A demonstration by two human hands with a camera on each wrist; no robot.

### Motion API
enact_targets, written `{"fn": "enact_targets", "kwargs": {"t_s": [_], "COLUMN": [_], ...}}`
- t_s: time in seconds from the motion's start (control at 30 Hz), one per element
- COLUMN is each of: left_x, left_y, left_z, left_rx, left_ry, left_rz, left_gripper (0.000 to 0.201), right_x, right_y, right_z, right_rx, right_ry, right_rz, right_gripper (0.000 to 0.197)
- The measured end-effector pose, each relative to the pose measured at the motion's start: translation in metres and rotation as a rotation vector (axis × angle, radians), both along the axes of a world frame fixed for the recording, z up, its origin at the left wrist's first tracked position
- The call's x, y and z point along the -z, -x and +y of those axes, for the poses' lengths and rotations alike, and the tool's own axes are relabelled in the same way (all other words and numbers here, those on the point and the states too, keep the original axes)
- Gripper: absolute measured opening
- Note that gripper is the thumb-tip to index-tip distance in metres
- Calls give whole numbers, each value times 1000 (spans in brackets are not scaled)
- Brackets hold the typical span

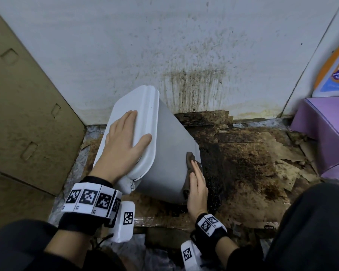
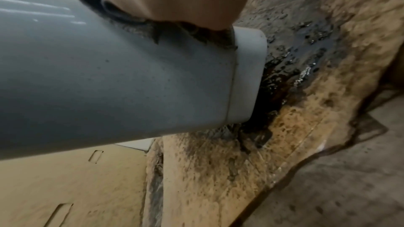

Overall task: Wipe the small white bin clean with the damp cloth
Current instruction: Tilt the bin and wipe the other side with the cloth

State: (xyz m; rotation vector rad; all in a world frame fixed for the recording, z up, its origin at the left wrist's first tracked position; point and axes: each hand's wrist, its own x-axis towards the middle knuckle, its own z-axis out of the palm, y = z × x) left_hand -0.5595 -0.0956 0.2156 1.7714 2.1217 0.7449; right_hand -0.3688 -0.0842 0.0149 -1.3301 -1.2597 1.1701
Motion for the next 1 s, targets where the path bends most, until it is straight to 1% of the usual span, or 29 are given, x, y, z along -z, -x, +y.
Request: {"fn": "enact_targets", "kwargs": {"t_s": [0.1,0.17,0.27,0.33,0.4,0.47,0.53,0.57,0.6,0.63,0.67,0.77,0.83,0.87,0.97,1.0], "left_x": [1,1,1,2,3,3,3,4,5,5,5,2,2,3,14,16], "left_y": [0,1,0,0,1,-1,-4,-5,-7,-8,-9,-13,-14,-13,-4,-3], "left_z": [0,1,2,2,2,2,3,4,6,6,7,6,6,7,13,15], "left_rx": [2,8,12,6,6,13,17,16,13,12,18,42,58,75,117,115], "left_ry": [8,9,13,2,-4,-3,-3,-7,-14,-19,-25,-22,-6,1,27,32], "left_rz": [14,15,20,33,40,34,6,-17,-37,-51,-52,-24,13,54,245,277], "left_gripper": [84,87,92,93,91,88,80,77,76,77,78,72,68,70,80,81], "right_x": [-6,-16,-37,-57,-77,-102,-127,-138,-146,-152,-155,-159,-166,-170,-179,-180], "right_y": [4,8,15,23,30,35,38,39,40,41,43,44,43,42,42,43], "right_z": [0,0,0,0,1,3,6,8,10,12,15,25,37,44,69,80], "right_rx": [51,84,91,75,51,24,-37,-82,-133,-189,-241,-353,-418,-448,-529,-553], "right_ry": [42,59,44,9,4,8,3,-18,-43,-61,-77,-100,-77,-54,-10,-11], "right_rz": [33,29,29,68,165,300,457,511,527,515,464,207,99,76,-5,-38], "right_gripper": [40,40,40,40,38,36,36,37,39,40,42,49,53,54,57,58]}}
